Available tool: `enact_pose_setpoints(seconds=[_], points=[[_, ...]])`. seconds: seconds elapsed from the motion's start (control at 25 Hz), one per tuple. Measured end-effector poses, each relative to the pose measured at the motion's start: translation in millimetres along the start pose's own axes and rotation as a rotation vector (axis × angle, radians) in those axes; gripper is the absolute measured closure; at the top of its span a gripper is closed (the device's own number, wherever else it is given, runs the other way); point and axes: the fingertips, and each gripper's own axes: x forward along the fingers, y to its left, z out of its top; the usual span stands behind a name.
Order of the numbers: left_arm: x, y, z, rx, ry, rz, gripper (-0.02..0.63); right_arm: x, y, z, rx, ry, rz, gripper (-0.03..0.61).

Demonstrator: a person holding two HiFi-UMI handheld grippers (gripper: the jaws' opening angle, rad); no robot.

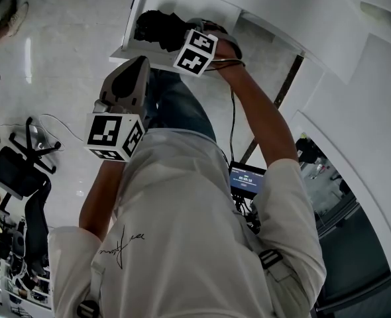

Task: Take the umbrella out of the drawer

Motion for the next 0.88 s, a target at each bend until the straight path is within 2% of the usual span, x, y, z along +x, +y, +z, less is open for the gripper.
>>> enact_pose_setpoints(seconds=[0.64, 0.88], points=[[-5.4, -2.0, 14.8, 0.043, -0.004, -0.021, 0.597, -22.3, 3.2, 2.8, 0.018, -0.015, -0.005, 0.344], [-6.5, -1.1, 16.7, 0.057, -0.006, -0.023, 0.597, -28.9, 4.7, 2.0, 0.063, -0.031, 0.005, 0.342]])
